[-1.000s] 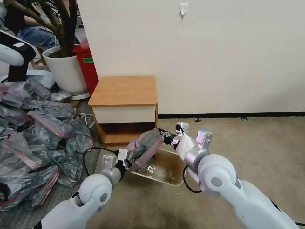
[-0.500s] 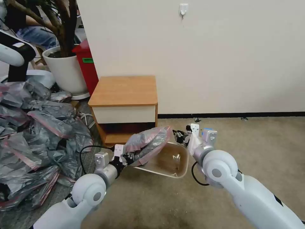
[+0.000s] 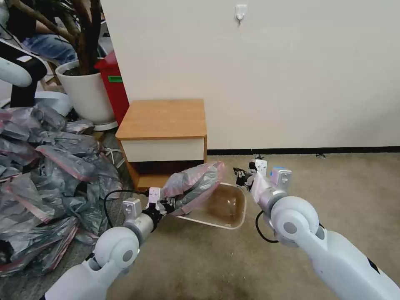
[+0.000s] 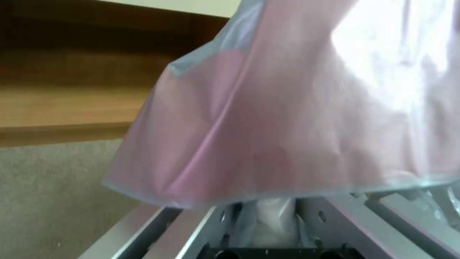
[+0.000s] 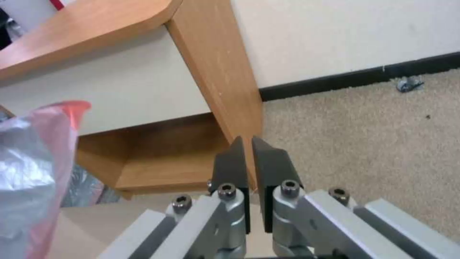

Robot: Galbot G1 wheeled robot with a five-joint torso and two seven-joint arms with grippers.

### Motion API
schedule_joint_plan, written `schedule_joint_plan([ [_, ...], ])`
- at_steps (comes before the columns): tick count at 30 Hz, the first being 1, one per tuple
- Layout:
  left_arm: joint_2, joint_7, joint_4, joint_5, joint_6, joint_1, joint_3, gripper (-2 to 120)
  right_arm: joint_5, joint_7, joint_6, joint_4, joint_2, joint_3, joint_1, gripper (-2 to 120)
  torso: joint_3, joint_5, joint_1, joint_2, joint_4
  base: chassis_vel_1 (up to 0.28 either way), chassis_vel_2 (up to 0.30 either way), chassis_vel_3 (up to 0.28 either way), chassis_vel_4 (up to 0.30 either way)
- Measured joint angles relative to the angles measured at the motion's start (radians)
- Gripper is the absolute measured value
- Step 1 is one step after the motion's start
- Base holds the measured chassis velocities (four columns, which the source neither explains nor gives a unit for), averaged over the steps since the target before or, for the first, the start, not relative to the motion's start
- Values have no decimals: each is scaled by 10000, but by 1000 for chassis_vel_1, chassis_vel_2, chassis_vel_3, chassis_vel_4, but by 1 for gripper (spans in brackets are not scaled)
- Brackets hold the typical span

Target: Pick up the garbage bag from the table and place it over the trash can.

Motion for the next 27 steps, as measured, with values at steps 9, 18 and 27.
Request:
schedule_joint_plan([
  [9, 36, 0, 296, 186, -91, -5, -87, 1, 1541, -304, 109, 419, -112, 466, -14, 28, 0, -1, 0, 0, 0, 0, 0, 0, 0],
  [18, 75, 393, 581, 588, -304, -113, -46, 1, 2871, -470, -615, 660, -275, 706, -30, 61, 0, 0, 0, 0, 0, 0, 0, 0, 0],
  [27, 218, 920, 625, 715, -588, -114, -15, 1, 3181, -633, -858, 461, -309, 424, 311, 92, 0, -1, 0, 0, 0, 0, 0, 0, 0],
])
